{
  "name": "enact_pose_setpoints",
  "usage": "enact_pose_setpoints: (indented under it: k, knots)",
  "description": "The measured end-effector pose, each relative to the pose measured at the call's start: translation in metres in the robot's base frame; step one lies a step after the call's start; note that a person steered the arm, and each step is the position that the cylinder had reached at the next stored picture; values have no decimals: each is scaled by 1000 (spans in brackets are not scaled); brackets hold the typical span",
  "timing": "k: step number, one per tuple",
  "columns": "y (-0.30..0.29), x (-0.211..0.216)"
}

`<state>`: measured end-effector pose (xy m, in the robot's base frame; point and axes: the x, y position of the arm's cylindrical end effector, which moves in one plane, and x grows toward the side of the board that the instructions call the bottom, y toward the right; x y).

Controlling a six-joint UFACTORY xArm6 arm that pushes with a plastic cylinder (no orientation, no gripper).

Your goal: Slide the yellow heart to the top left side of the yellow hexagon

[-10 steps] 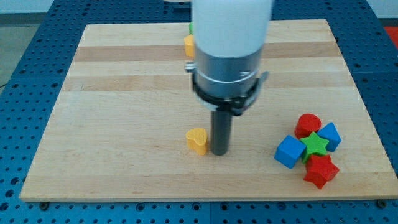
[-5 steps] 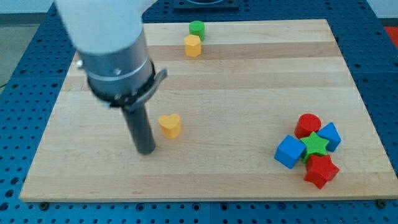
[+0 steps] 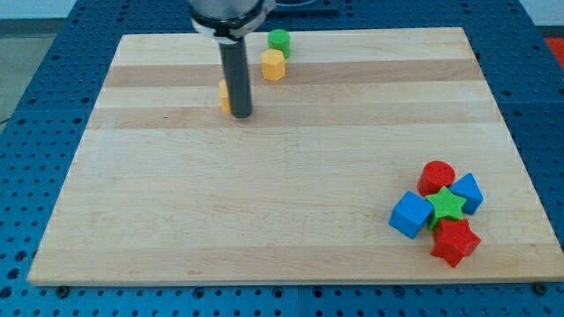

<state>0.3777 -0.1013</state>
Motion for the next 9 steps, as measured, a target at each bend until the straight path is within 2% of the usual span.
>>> enact_pose_setpoints:
  k: [1, 2, 3, 4, 5, 6, 7, 8, 9]
  knots:
    - [-71, 0]
    - [-24, 0]
    - [10, -38]
    - [17, -81]
    - [-23, -37]
    - [-36, -78]
    - [7, -90]
    - [28, -63]
    - [43, 41]
